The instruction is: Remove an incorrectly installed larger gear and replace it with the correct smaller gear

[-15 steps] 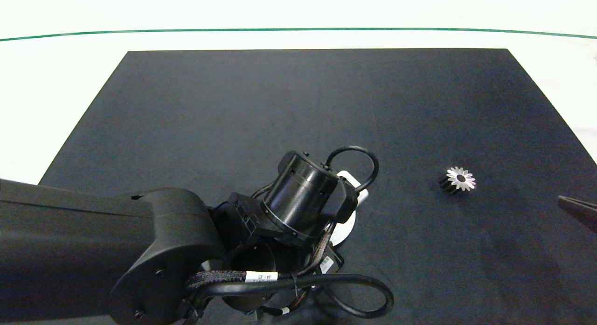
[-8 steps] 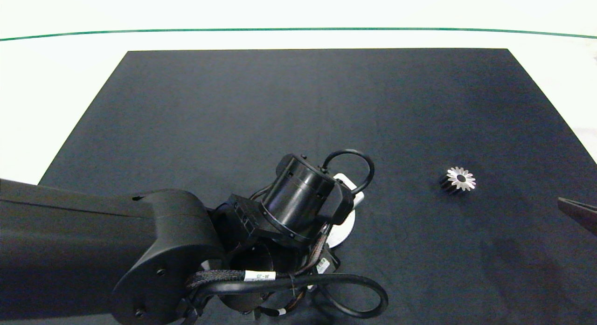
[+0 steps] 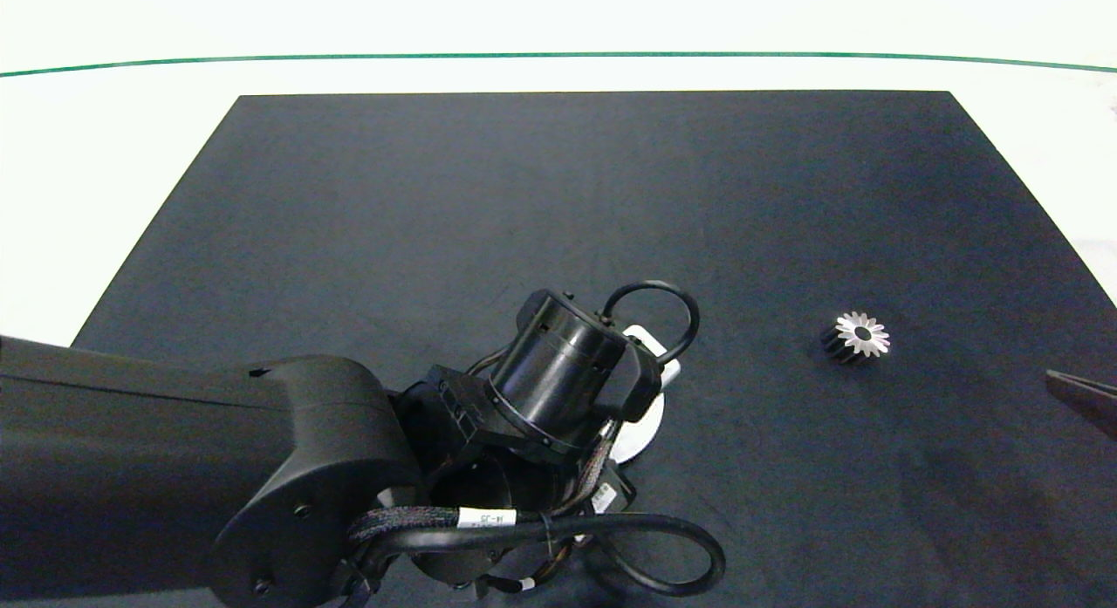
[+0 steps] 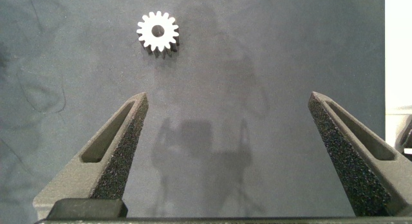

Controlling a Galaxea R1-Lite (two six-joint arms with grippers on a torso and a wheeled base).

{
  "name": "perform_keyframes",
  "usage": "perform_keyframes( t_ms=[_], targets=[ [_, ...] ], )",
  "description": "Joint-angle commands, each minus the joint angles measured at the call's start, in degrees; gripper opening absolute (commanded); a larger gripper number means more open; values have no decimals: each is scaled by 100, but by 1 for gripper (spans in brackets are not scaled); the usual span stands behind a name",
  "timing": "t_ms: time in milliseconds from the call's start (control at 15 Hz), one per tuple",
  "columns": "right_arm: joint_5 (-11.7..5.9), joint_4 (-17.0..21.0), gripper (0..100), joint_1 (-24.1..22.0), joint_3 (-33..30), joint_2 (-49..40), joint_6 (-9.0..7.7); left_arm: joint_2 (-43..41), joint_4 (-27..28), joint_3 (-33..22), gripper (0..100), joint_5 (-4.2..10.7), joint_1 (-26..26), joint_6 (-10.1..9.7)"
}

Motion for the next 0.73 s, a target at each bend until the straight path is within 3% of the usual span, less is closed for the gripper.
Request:
perform_keyframes(
  t_ms=[67,533,733],
  targets=[
    [-8,5,100,-5,5,9,-4,-58,13,0,100,13,0,-22],
    [-17,14,100,4,-4,-343,-12,-1174,57,132,100,22,43,-22],
    [-8,462,100,13,-22,-782,-21,-1912,57,211,100,31,483,-13]
  ],
)
